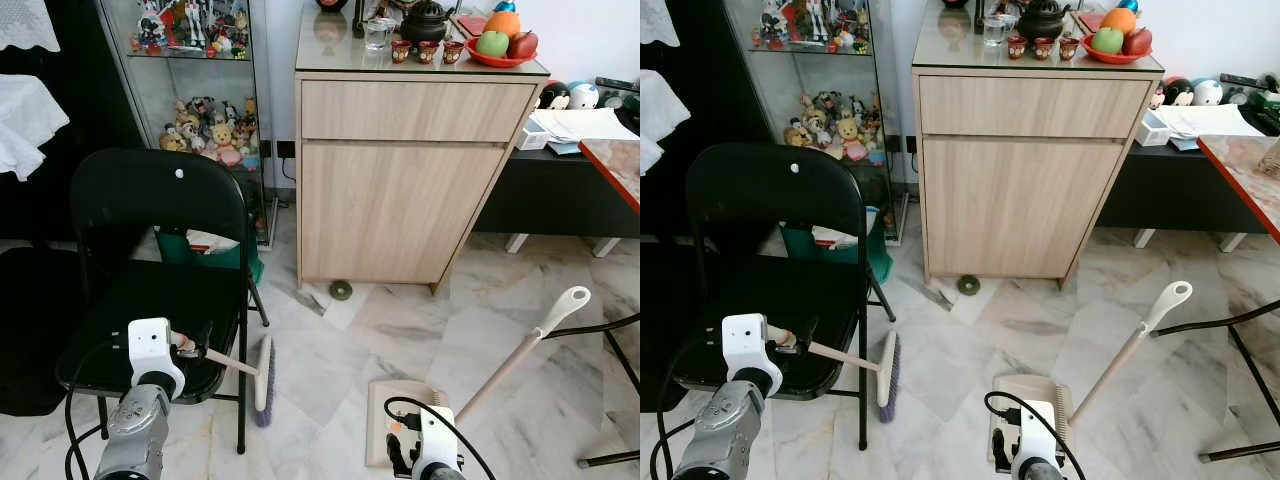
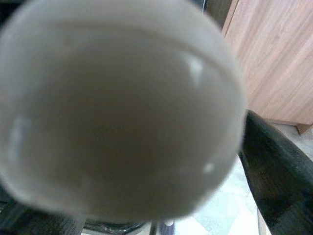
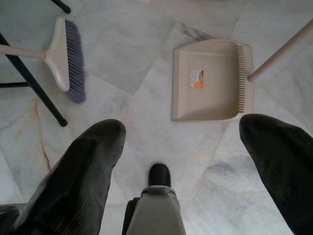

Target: Sweep floor

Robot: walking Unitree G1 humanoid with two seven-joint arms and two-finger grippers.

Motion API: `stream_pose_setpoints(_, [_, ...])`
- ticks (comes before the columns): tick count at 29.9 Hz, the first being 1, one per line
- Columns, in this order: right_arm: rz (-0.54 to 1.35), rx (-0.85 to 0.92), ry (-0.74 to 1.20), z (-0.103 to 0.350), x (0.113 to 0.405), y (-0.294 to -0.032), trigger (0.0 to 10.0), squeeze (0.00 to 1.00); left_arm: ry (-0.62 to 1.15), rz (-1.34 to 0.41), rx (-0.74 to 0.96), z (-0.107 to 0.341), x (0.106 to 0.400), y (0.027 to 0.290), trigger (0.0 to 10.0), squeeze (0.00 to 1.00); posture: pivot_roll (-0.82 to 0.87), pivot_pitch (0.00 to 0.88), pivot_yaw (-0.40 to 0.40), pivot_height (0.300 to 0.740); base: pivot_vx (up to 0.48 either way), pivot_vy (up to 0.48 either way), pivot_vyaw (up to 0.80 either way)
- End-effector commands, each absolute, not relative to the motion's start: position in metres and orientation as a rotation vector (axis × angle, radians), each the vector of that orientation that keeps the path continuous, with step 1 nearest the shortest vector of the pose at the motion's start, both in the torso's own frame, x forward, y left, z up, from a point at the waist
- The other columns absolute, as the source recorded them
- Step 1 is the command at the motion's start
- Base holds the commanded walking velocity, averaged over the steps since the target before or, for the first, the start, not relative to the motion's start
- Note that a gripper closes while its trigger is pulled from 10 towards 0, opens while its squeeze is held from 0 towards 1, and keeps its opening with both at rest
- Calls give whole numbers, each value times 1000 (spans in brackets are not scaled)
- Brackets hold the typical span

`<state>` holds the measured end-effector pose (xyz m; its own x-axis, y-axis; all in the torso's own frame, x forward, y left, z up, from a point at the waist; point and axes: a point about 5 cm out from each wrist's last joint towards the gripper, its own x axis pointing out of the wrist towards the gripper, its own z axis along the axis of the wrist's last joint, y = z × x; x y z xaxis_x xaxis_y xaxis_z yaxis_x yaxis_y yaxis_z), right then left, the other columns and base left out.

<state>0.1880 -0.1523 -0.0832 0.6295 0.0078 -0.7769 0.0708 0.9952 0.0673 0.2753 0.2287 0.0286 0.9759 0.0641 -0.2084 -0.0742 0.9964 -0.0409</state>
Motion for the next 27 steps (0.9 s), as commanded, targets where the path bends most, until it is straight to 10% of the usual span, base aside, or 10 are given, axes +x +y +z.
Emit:
stream_pose_setpoints(1, [-34, 91, 893, -84, 186, -153, 10000, 0, 209, 80, -44, 29, 276, 232, 471, 0, -23, 38, -53, 740, 0, 0, 0])
stream_pose_setpoints(8, [-32, 90, 896, -84, 186, -153, 10000, 0, 207, 82, -39, 28, 277, 232, 392, 0, -22, 37, -55, 740, 0, 0, 0])
stream_pose_setpoints(12, [-28, 89, 896, -84, 186, -153, 10000, 0, 206, 95, -36, 28, 276, 236, 2196, 0, -22, 37, -55, 740, 0, 0, 0])
stream_pose_setpoints(13, [-27, 88, 896, -84, 186, -153, 10000, 0, 206, 101, -36, 28, 276, 238, 4471, 0, -22, 37, -55, 740, 0, 0, 0])
stream_pose_setpoints(14, [-27, 88, 896, -84, 186, -153, 10000, 0, 206, 102, -36, 28, 276, 238, 4471, 0, -22, 37, -55, 740, 0, 0, 0])
stream_pose_setpoints(15, [-26, 87, 896, -84, 186, -153, 10000, 0, 205, 103, -35, 28, 276, 239, 8627, 0, -22, 37, -55, 740, 0, 0, 0])
stream_pose_setpoints(16, [-26, 87, 896, -84, 186, -153, 10000, 0, 205, 105, -37, 28, 275, 240, 10000, 0, -22, 37, -55, 740, 0, 0, 0])
stream_pose_setpoints(27, [-21, 85, 902, -85, 185, -152, 10000, 0, 206, 110, -28, 27, 272, 245, 10000, 0, -12, 28, -59, 740, 0, 0, 0])
